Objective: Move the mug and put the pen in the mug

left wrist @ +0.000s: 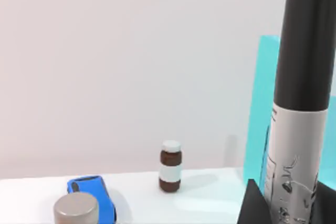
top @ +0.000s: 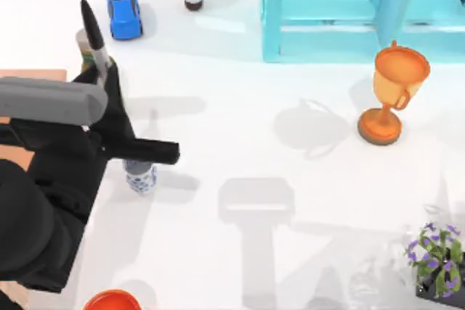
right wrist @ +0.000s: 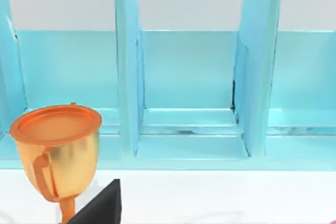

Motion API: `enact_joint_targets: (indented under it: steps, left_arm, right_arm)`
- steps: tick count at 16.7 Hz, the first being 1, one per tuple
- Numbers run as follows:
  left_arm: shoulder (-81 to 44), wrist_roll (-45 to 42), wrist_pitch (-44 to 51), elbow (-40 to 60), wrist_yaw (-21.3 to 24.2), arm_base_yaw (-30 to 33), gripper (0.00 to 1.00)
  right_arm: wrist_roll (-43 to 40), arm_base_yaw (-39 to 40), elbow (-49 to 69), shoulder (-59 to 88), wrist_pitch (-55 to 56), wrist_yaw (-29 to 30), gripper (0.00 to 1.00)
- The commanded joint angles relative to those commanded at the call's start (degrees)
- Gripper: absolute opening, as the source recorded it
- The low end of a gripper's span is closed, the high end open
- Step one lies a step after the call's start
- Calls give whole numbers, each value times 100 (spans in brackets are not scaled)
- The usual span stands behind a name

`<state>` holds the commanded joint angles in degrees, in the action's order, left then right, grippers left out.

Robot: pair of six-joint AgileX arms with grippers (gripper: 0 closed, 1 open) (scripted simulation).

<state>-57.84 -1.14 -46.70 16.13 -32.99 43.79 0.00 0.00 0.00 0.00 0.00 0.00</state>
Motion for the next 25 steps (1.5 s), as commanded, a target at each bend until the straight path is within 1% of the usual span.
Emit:
enact_joint_targets:
  steps: [3, 9, 12, 15, 18, 20, 23, 25]
  left_arm:
    - [114, -216, -357, -445, 6, -16, 0]
    - [72, -232, -385, -470, 14, -13, 0]
    - [-315, -212, -734, -379, 192, -154, 0]
    - [-1030, -208, -1243, -264, 351, -362, 0]
    - [-1597, -199, -1717, -145, 604, -562, 0]
    - [-1723, -177, -1830, -119, 691, -675, 0]
    - [-1723, -177, -1830, -119, 691, -675, 0]
    - [-1723, -177, -1830, -119, 691, -675, 15]
  right_arm:
    - [0, 0, 0, 0, 0, 0, 100]
    - [0, 0, 0, 0, 0, 0, 100]
    - [0, 0, 0, 0, 0, 0, 100]
    - [0, 0, 0, 0, 0, 0, 100]
    - [0, 0, 0, 0, 0, 0, 100]
    - [0, 0, 0, 0, 0, 0, 100]
    - [0, 0, 0, 0, 0, 0, 100]
    - [0, 0, 0, 0, 0, 0, 100]
